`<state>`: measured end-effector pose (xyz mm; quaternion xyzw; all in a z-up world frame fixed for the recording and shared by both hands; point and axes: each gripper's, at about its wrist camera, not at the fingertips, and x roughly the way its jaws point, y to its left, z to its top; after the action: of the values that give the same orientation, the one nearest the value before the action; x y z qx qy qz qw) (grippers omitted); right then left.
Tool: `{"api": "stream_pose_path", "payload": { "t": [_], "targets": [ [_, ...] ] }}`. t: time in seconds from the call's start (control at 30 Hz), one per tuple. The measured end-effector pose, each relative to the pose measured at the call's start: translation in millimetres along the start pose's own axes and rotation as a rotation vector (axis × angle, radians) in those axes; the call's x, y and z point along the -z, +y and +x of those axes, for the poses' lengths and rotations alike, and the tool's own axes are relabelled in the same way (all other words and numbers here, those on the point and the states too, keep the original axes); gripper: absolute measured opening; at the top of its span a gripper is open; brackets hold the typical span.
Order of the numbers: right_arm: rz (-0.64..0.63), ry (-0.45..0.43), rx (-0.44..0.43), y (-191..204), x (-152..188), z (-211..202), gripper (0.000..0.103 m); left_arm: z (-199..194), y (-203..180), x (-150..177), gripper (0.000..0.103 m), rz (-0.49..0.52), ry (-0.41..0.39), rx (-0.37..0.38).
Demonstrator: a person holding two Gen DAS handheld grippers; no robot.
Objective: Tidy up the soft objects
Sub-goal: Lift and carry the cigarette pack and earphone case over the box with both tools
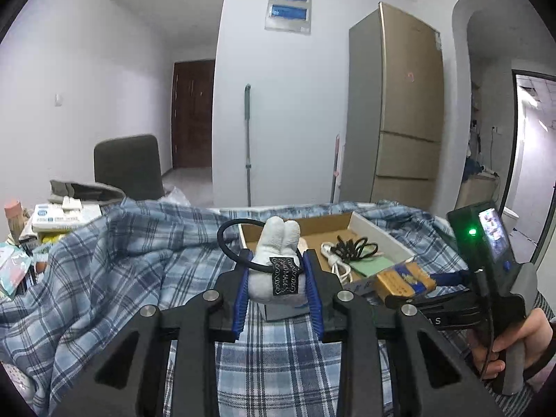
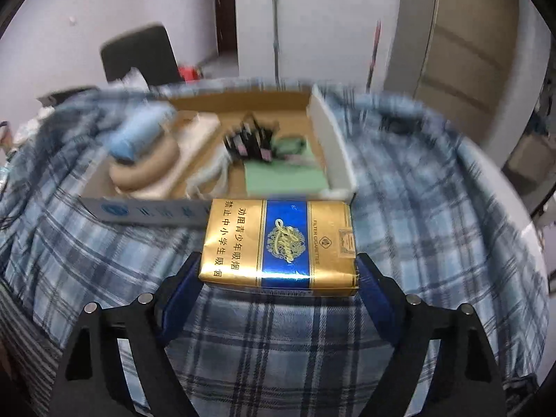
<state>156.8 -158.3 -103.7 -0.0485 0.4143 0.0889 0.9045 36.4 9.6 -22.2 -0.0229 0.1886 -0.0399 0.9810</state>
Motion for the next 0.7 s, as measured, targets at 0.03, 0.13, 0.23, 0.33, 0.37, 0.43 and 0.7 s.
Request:
{"api": "stream_pose_path", "payload": {
  "t": [0.03,0.13,0.23,0.33,0.37,0.43,0.7],
  "targets": [
    [-0.008,-0.044,-0.003,1.4,0.9,-9.0,0.084,-2.5,-0.4,-0.5,0.031,0.004,-0.012,0.0],
    [-0.032,-0.188,-0.023,5.9,5.7,-37.9,0.084,-9.0,-4.7,-0.3,0.031,0.027,-0.043,-0.003],
    [-0.06,-0.293,-0.034,11.1,9.2,-58.4,0.084,-9.9,-8.8,0.5,0.031,0.048,-0.049,-0.002],
    [-0.089,-0.339,-0.041,18.1,11.2,-67.3,0.085,-10.3,-8.4,0.1,0.031,0.046,-0.05,-0.002],
    [-0.097,-0.343,-0.035,22.2,9.4,-66.5,0.085,-10.4,-8.2,0.0,0.031,0.043,-0.05,-0.003],
    [-0.104,-0.345,-0.033,23.8,9.6,-66.6,0.084,-10.7,-7.1,-0.1,0.031,0.033,-0.052,-0.006],
    [-0.095,-0.352,-0.06,20.0,0.6,-90.0,0.085,-22.7,-3.5,-23.3,0.031,-0.038,-0.011,0.034]
  ]
}}
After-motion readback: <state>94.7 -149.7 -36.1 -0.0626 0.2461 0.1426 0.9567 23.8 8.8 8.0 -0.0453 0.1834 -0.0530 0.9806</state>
